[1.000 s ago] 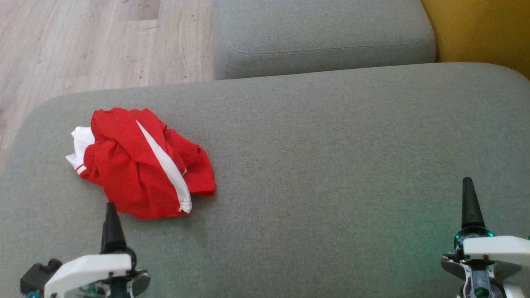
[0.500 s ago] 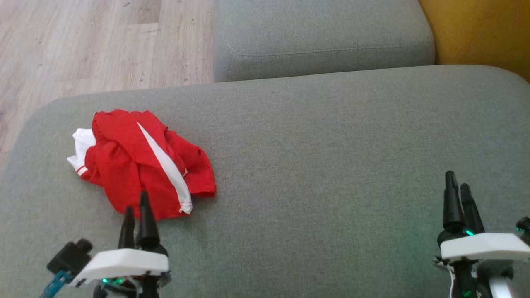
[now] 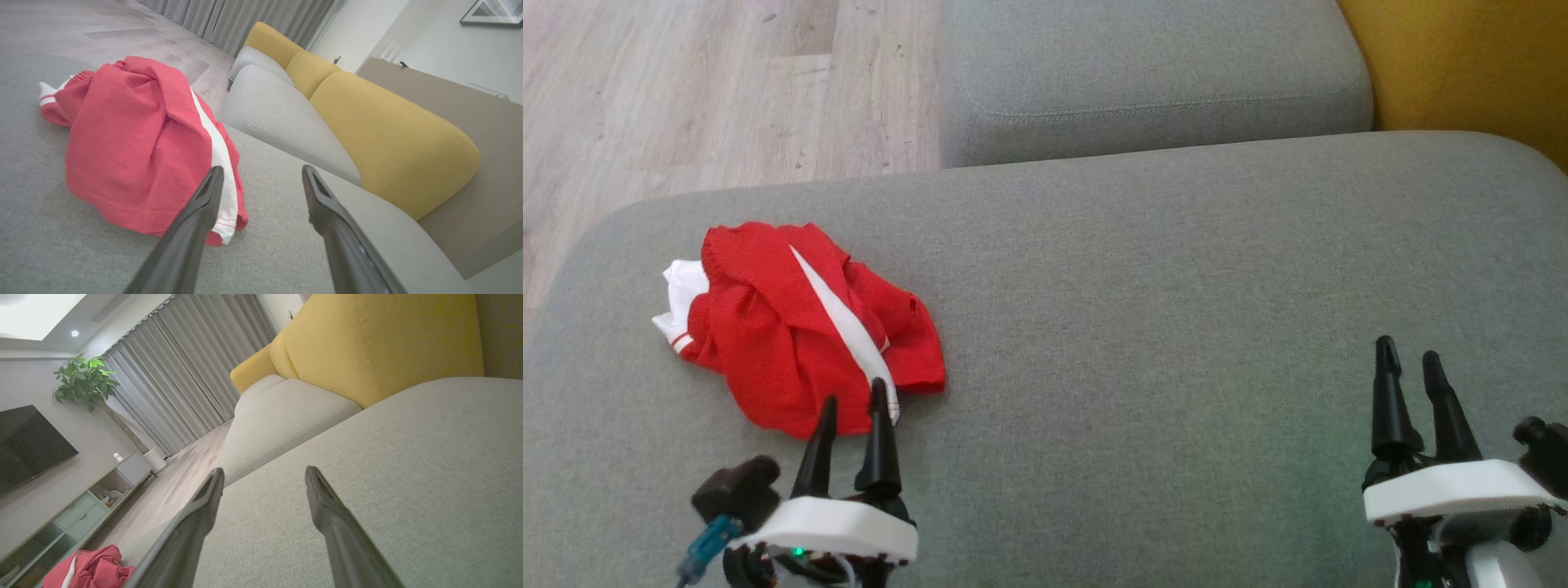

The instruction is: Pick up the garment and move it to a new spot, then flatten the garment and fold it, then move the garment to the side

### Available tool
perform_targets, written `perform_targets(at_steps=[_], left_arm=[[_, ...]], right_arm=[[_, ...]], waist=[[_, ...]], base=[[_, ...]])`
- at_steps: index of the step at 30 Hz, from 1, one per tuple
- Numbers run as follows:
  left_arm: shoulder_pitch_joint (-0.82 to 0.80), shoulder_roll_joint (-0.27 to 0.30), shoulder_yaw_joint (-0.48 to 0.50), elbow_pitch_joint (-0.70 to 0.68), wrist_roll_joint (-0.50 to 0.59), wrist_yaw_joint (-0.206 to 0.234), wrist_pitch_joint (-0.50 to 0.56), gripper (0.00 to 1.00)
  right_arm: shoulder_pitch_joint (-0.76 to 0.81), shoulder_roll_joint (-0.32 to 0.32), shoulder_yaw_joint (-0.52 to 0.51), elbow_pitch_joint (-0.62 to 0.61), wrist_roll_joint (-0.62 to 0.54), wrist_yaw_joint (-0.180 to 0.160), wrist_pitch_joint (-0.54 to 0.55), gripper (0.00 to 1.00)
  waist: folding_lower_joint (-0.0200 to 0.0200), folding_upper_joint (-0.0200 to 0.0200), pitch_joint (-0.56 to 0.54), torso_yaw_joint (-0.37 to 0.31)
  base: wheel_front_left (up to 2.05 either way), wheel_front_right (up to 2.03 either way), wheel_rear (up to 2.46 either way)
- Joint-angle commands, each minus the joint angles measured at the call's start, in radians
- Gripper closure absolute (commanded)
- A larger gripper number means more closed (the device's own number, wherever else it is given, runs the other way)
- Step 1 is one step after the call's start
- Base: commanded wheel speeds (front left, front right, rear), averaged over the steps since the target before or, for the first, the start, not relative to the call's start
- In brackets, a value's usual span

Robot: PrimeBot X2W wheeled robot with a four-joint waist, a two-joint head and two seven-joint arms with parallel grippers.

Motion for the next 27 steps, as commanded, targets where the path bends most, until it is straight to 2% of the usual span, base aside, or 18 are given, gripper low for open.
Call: perform_targets(at_steps=[1,8,27], left_arm=[[-0.065,0.016,-0.003,-0.029,0.045,0.01,-0.016,0.0],[-0.08,0.034,-0.058,-0.004,0.141,0.037,-0.034,0.0],[-0.125,0.065,-0.191,0.057,0.398,0.142,-0.093,0.0]], right_arm=[[-0.015,-0.008,0.021,-0.045,-0.047,0.0,-0.017,0.0],[-0.007,-0.009,0.03,-0.055,-0.142,0.0,-0.034,0.0],[0.012,-0.01,0.072,-0.078,-0.439,-0.001,-0.094,0.0]], waist=[[0.0,0.0,0.0,-0.001],[0.0,0.0,-0.001,-0.003],[0.0,0.0,-0.009,-0.004]], base=[[0.0,0.0,0.0],[0.0,0.0,0.0],[0.0,0.0,0.0]])
